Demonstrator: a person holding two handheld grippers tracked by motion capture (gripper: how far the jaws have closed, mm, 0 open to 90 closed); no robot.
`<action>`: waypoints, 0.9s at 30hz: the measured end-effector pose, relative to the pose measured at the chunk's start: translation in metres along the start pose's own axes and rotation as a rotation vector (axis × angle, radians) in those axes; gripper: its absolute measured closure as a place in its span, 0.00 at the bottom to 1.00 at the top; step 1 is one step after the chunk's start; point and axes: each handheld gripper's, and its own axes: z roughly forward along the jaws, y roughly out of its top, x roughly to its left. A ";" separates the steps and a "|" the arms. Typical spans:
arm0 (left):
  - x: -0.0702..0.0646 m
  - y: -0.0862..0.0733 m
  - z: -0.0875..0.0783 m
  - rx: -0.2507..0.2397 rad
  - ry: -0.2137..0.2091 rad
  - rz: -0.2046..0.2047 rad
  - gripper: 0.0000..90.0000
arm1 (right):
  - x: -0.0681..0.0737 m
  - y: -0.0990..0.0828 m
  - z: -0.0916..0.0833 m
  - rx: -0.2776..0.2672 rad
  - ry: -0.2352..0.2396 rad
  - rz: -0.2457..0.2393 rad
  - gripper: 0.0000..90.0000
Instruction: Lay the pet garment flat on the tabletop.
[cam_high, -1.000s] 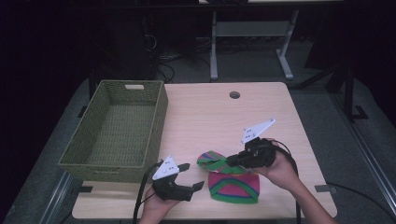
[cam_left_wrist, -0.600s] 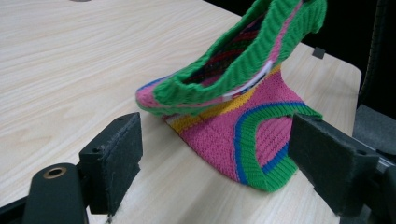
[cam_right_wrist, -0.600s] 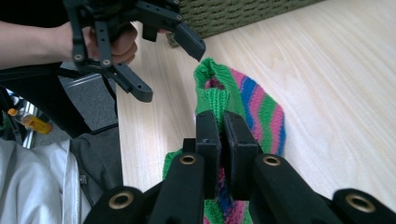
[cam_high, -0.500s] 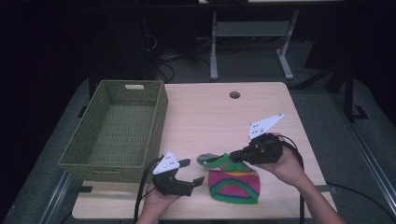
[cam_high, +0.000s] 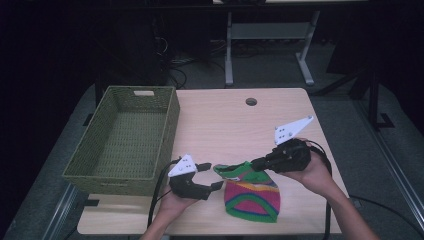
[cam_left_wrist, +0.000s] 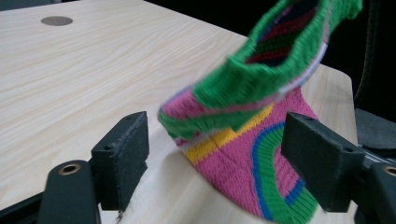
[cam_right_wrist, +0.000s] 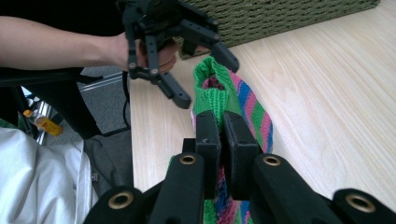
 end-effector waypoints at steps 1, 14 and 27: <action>0.002 0.001 0.002 -0.005 -0.008 0.004 0.29 | -0.001 -0.001 0.000 0.003 0.002 -0.001 0.95; 0.007 0.002 0.017 0.013 -0.087 0.022 0.85 | -0.009 -0.010 -0.005 0.019 -0.025 0.017 0.94; 0.000 0.031 0.010 0.000 -0.088 0.065 0.90 | -0.013 -0.017 -0.020 0.007 -0.076 0.030 0.94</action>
